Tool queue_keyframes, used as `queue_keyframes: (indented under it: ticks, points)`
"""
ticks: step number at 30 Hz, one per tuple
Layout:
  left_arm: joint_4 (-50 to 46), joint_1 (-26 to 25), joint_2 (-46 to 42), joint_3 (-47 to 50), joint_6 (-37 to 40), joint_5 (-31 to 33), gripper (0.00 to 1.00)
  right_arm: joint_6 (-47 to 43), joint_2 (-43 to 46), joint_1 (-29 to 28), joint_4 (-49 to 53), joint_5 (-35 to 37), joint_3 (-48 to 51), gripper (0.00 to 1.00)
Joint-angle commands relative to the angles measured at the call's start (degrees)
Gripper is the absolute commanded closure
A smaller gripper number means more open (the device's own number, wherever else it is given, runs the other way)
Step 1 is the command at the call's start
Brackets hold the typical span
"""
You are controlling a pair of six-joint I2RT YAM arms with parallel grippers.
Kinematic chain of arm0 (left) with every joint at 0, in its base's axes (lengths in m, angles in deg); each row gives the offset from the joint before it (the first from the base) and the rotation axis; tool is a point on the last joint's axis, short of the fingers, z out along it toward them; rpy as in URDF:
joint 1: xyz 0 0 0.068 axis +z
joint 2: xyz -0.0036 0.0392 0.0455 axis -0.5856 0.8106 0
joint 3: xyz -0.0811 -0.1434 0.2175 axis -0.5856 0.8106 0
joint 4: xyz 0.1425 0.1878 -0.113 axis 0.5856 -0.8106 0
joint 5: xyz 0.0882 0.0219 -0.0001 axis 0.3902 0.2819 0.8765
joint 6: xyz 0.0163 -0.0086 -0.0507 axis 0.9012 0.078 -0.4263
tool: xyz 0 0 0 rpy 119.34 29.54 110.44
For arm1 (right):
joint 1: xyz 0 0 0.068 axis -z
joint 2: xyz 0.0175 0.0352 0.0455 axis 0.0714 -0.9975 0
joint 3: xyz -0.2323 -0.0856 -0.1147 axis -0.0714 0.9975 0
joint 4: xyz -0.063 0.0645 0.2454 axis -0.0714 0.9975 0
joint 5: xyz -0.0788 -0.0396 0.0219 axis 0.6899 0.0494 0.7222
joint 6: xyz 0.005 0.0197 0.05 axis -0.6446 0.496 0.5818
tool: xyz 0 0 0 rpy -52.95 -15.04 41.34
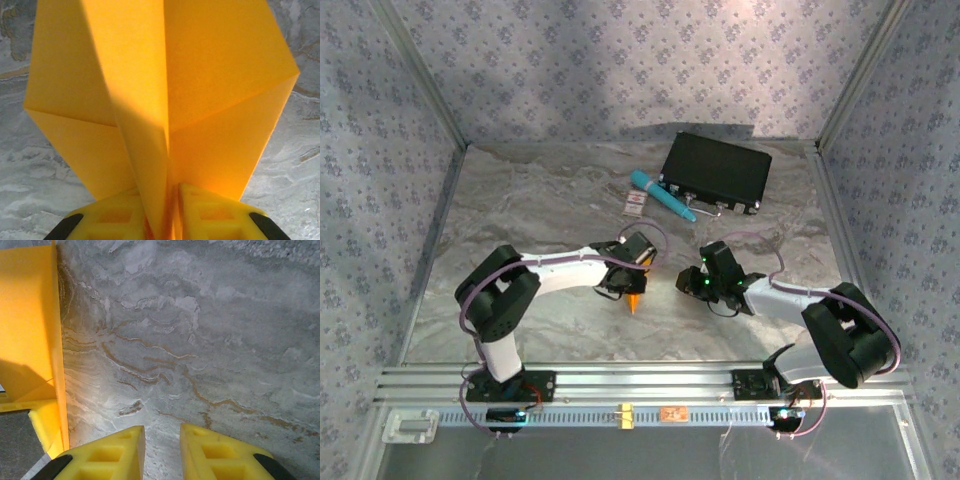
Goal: Fold a paper plane with a square sheet of paper (pick it up from the middle)
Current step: Turn over a paper plane at the center of the table.
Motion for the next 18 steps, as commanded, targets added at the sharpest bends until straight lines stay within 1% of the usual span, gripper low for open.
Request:
queue_keyframes:
  ticks: [1, 8, 14, 16, 18]
  points:
    - [-2.53, -0.42, 0.79, -1.78, 0.70, 0.54, 0.80, -0.61, -0.47, -0.42, 0.69, 0.94, -1.51, 0.74]
    - [-4.54, -0.69, 1.88, -2.84, 0.32, 1.94, 0.79, -0.56, 0.03, -0.44, 0.64, 0.87, -1.47, 0.74]
    - [-9.20, -1.64, 4.57, -5.59, 0.03, 5.23, 0.78, -1.13, 2.11, -0.45, 2.29, 2.09, -1.75, 0.74]
    - [-11.11, -2.25, 5.71, -6.95, -0.17, 6.44, 0.74, -1.25, 3.24, -0.54, 2.99, 3.04, -1.72, 0.74]
    - [-12.27, -2.65, 6.71, -7.90, -0.50, 7.00, 0.74, -1.42, 4.71, -0.60, 3.75, 4.16, -1.42, 0.73]
